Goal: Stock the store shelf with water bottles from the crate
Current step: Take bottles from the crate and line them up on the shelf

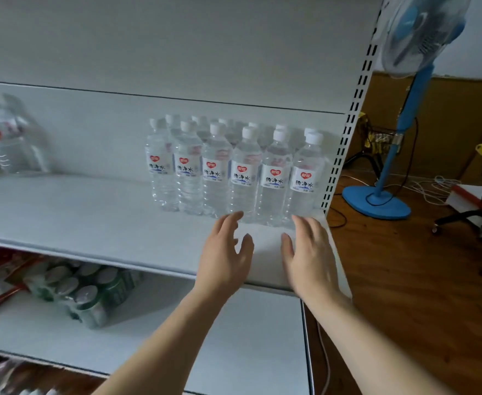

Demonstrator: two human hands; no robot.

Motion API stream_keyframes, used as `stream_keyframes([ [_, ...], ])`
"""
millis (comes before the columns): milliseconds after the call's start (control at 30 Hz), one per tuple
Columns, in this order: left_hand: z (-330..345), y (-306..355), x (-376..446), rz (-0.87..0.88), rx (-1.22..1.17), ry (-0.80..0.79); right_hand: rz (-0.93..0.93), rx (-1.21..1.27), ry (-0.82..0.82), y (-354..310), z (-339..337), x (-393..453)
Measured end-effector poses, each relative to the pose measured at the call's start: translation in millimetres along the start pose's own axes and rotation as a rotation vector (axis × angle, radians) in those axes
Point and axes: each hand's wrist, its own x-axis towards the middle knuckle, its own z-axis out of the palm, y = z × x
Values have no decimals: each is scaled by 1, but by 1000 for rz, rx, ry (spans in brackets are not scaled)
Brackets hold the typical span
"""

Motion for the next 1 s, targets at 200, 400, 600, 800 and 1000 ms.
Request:
stream_keyframes([
  [200, -99, -12, -75, -135, -90, 210, -353, 325, -92, -104, 4, -64],
  [400, -221, -65, -192, -425, -67, 408, -607, 521, -458, -229, 35, -165],
  [600, -326, -117, -346, -788, 70, 572, -745, 591, -798, -316, 67, -276],
  [800, -378, -159, -487, -1202, -67, 764, -844, 455, -1248, -366, 89, -395],
  [1000, -385, -157, -534, -1228, -10, 882, -743, 397, -1571, -385, 95, -480],
])
